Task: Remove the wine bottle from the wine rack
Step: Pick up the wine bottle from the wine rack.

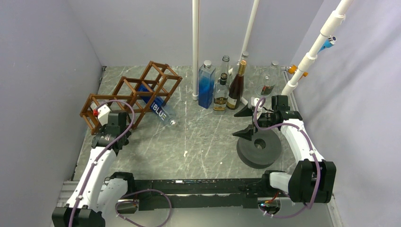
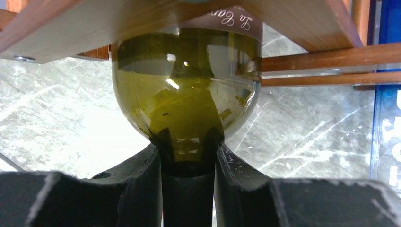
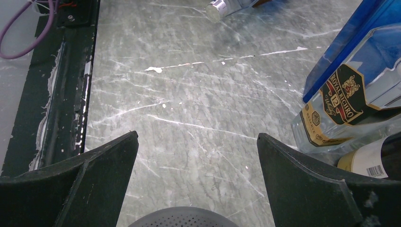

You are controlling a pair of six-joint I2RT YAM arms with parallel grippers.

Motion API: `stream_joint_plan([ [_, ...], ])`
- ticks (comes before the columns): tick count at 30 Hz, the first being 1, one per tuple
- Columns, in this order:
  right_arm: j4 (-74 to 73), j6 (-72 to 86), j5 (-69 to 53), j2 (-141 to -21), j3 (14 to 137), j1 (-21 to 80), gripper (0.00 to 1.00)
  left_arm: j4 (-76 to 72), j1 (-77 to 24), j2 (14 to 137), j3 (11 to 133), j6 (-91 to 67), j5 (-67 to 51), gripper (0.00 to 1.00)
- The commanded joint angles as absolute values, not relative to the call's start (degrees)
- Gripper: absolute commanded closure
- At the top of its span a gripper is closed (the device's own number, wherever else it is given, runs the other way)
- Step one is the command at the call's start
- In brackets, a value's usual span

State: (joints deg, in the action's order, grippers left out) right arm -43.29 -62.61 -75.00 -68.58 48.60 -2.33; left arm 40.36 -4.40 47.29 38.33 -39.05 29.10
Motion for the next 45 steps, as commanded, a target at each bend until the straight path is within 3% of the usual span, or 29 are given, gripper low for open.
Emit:
stream_joint_plan([
  [1, -43.23, -64.44, -76.38, -68.41, 50.26, -2.67, 0.00, 40.03, -4.48, 44.19, 38.32, -40.33, 25.73, 0.99],
  [45, -47.80, -68.97, -78.90, -67.17, 51.42, -2.56, 0.00, 64.39, -4.48, 19.35, 50.77, -53.26, 6.53, 1.00],
])
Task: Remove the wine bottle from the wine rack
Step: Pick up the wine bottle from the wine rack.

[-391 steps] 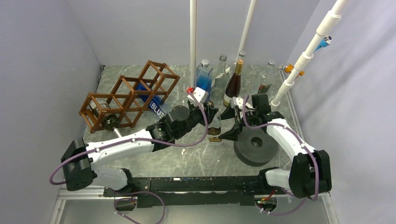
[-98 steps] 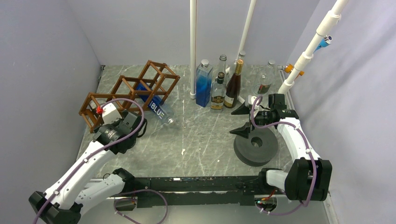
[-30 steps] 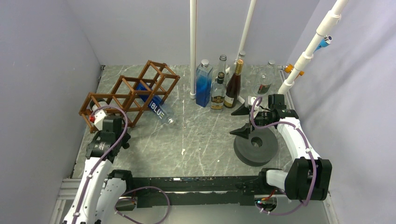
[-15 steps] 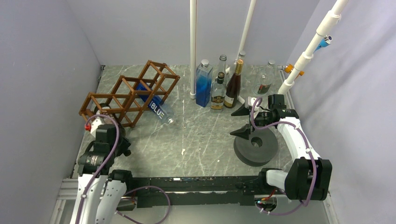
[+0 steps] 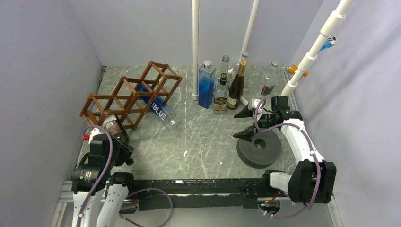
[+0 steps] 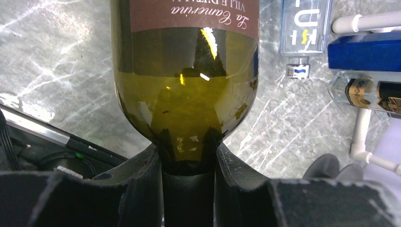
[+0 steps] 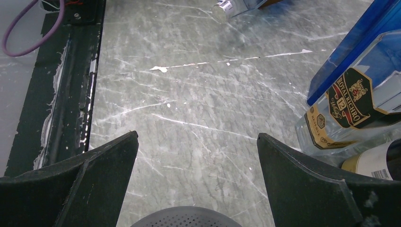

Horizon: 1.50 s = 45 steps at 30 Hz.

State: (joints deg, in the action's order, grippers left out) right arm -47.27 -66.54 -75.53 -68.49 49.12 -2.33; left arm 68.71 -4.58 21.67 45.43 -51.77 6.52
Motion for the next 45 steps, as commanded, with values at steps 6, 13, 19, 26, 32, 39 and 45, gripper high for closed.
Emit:
stream_joint_plan([
  [6, -48.25, -69.47, -78.85, -66.87, 51.42, -2.49, 0.00, 67.93, -4.48, 17.44, 53.43, -55.02, 3.90, 1.00],
  [13, -48.21, -69.78, -78.83, -66.30, 51.33, -2.46, 0.00, 71.26, -4.48, 14.33, 54.98, -56.73, 1.07, 1.00],
  [19, -48.16, -69.88, -78.59, -65.90, 51.24, -2.52, 0.00, 74.80, -4.49, 13.27, 58.93, -57.40, 0.54, 1.00],
  [26, -48.25, -70.32, -78.27, -65.48, 51.13, -2.46, 0.00, 76.74, -4.48, 10.22, 58.45, -59.18, -2.68, 1.00],
  [32, -48.54, -70.74, -78.23, -65.42, 51.06, -2.51, 0.00, 77.77, -4.53, 9.26, 58.60, -60.20, -4.75, 1.00],
  [39, -48.63, -70.99, -78.11, -65.22, 51.06, -2.46, 0.00, 78.69, -4.49, 8.53, 58.46, -60.38, -9.89, 1.00],
  [45, -49.19, -71.61, -78.18, -65.24, 51.23, -2.49, 0.00, 78.99, -4.48, 8.06, 57.84, -59.41, -15.53, 1.00],
])
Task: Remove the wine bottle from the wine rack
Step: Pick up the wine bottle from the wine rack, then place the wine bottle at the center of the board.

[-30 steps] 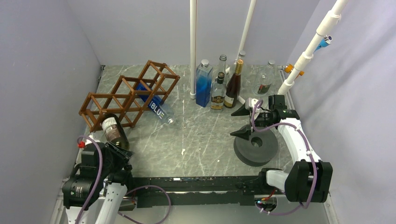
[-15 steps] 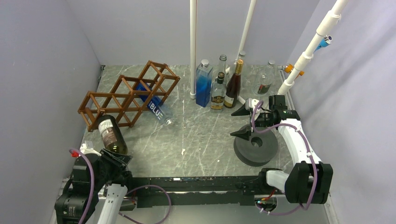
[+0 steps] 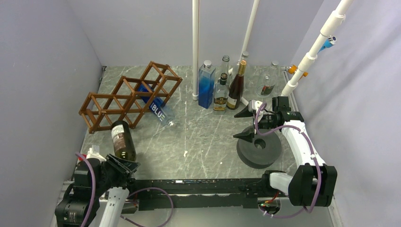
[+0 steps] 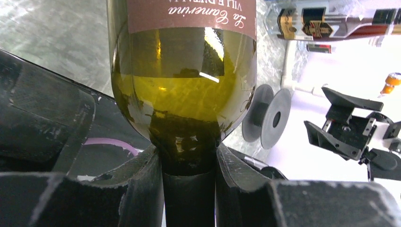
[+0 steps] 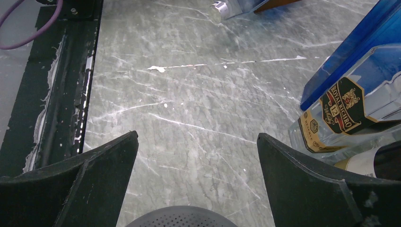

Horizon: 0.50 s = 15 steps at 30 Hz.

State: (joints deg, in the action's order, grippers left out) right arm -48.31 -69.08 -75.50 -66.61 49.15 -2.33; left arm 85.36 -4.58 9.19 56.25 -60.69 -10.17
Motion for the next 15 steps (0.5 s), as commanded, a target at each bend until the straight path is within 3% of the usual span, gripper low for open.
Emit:
stream_joint_plan([
  [1, -49.36, -71.81, -78.14, -65.17, 51.24, -2.53, 0.00, 78.90, -4.48, 7.94, 57.57, -59.44, -16.16, 1.00],
  [15, -51.56, -74.19, -78.44, -65.62, 51.76, -2.32, 0.00, 82.77, -4.48, 12.45, 55.83, -52.77, -27.44, 1.00],
])
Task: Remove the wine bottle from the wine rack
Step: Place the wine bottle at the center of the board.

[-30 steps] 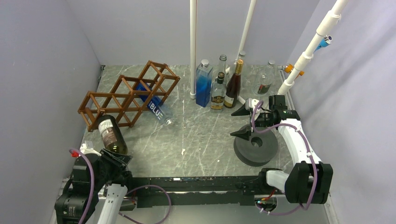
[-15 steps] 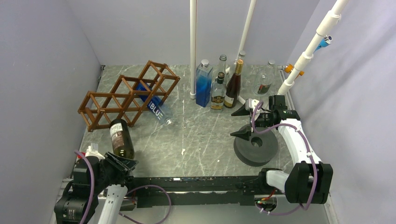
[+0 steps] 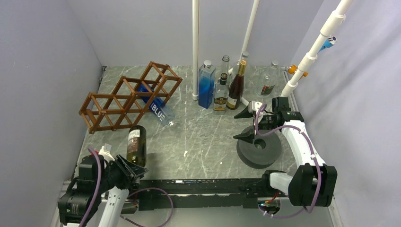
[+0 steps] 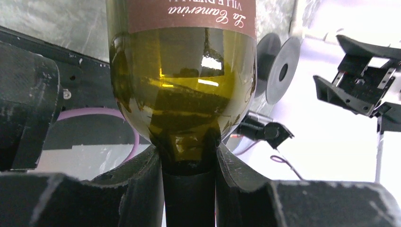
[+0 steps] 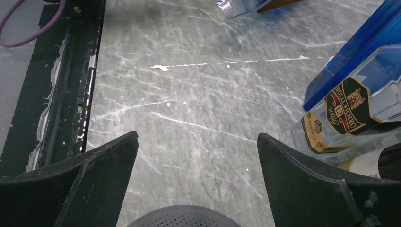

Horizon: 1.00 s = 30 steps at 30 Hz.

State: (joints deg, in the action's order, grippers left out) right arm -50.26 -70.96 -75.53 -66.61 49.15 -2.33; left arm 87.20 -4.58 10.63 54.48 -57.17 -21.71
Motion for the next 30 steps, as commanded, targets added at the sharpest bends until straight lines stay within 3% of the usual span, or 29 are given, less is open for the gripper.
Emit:
stream_joint_plan([
  [1, -51.67, -74.37, -78.45, -65.59, 51.77, -2.32, 0.00, 82.91, -4.48, 12.93, 55.94, -52.33, -28.16, 1.00],
  [18, -52.73, -76.63, -77.96, -66.08, 51.43, -0.35, 0.00, 77.87, -4.49, 21.53, 51.25, -45.21, -40.12, 1.00],
  [30, -52.24, -77.95, -74.81, -66.84, 50.93, 7.51, 0.00, 75.68, -4.57, 28.58, 50.61, -42.41, -44.56, 1.00],
])
